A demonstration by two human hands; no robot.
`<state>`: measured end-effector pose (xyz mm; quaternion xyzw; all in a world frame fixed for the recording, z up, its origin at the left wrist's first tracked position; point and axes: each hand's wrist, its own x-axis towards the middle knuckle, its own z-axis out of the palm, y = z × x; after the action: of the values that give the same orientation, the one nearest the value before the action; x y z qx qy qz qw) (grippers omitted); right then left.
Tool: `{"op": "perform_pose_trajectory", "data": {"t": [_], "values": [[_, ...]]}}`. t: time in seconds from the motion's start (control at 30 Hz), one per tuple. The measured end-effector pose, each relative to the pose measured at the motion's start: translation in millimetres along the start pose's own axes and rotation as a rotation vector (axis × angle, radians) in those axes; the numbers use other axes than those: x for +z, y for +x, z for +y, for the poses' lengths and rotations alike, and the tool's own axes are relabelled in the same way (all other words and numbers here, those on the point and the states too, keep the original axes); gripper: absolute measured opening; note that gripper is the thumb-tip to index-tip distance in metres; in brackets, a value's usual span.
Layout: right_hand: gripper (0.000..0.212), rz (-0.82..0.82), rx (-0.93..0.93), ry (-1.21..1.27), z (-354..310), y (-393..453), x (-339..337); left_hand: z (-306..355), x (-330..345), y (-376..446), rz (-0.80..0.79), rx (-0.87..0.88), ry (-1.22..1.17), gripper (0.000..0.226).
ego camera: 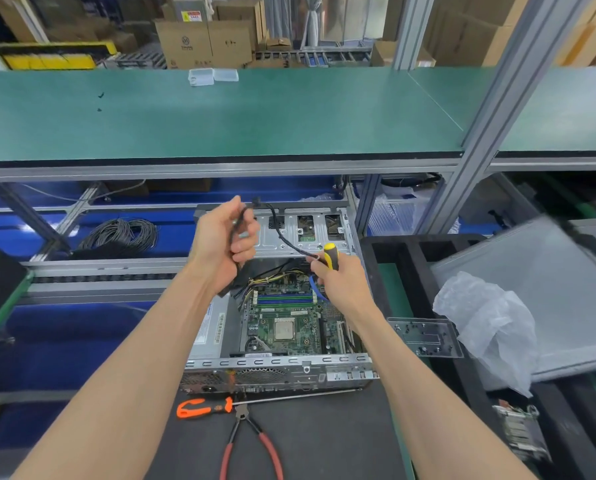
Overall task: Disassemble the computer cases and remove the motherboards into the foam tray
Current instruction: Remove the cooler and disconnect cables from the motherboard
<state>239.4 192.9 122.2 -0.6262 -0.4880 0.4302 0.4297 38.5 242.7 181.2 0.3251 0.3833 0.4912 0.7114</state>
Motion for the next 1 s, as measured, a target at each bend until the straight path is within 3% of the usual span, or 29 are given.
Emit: {"op": "perform_pose_trajectory", "data": {"t": [0.2,0.4,0.6,0.77,1.0], "values": [[0.016,0.046,0.09,0.173,10,0,1,-36,-7,1,0.241,-0.278,0.26,0.067],[0.021,-0.088,0.174,0.131,15,-3,9,-87,2,15,0.363,-0.398,0.444,0.06],[0.001,-0.195,0.27,-0.13,28,-2,16,-120,-2,27,0.38,-0.372,1.091,0.069],[0.009,-0.19,0.324,-0.196,41,8,21,-130,-11,36,0.286,-0.268,1.461,0.069],[0.012,-0.315,0.367,-0.392,49,23,29,-138,-18,54,0.332,0.032,1.543,0.035]]}}
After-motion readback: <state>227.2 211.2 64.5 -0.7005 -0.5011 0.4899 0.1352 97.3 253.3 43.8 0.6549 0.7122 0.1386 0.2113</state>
